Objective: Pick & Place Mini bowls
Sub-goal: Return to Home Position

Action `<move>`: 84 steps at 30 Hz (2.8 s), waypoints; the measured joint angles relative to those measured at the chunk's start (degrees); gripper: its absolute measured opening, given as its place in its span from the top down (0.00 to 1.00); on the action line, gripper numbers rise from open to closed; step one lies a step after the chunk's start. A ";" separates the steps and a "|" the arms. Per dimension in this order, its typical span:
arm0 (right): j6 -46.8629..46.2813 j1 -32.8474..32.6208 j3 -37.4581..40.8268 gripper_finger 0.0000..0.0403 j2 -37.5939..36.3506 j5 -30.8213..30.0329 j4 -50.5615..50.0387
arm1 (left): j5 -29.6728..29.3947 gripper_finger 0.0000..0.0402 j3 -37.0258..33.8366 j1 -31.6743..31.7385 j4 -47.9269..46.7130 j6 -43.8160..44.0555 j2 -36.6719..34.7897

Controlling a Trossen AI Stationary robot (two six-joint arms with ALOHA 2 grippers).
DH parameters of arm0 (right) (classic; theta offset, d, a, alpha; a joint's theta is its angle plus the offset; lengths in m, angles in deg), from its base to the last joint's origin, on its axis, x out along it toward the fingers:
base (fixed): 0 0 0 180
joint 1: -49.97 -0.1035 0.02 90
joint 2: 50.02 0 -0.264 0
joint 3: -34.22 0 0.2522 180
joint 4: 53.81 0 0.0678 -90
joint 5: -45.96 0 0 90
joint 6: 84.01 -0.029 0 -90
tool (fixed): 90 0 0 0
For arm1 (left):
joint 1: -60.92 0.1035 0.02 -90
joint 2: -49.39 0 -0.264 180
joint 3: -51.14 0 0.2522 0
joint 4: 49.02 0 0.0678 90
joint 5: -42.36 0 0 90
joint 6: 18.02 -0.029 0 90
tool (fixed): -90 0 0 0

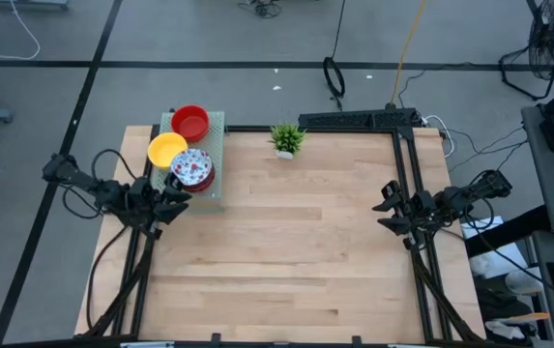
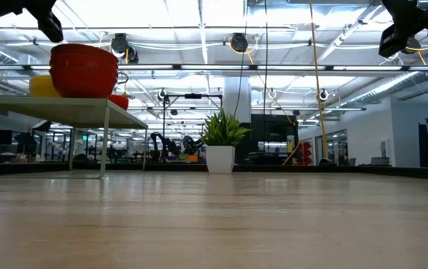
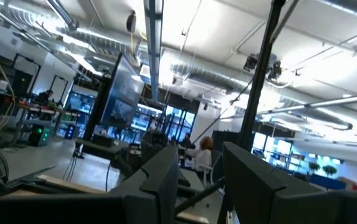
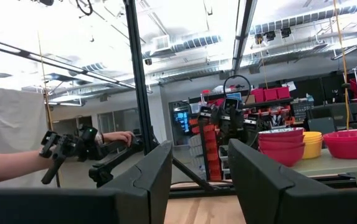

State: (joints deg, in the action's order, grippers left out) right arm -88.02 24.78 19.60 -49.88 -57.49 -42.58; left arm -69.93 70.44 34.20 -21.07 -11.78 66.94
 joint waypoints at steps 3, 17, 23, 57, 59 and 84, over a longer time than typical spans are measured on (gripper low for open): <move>0.00 -0.01 0.00 0.64 0.00 0.00 0.00 | -0.08 0.68 -0.64 0.13 0.55 0.00 -1.57; 0.01 0.00 0.02 0.64 0.02 0.00 -0.04 | -0.29 0.68 -4.72 0.02 -11.32 0.02 -8.40; 0.01 0.00 0.02 0.64 0.00 0.00 0.00 | -0.29 0.68 -4.70 0.07 -11.68 0.02 -8.36; 0.01 -0.02 0.07 0.64 0.02 0.00 0.00 | -0.28 0.68 -4.70 0.07 -11.72 0.00 -8.25; 0.01 -0.02 0.07 0.64 0.02 0.00 0.00 | -0.30 0.68 -4.70 0.07 -11.71 0.00 -8.25; 0.01 -0.02 0.00 0.64 0.04 0.00 0.00 | -0.31 0.68 -4.68 0.07 -11.70 0.00 -8.25</move>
State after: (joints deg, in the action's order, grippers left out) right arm -88.00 24.76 19.60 -49.84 -57.49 -42.58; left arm -70.23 65.76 34.27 -32.77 -11.78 58.69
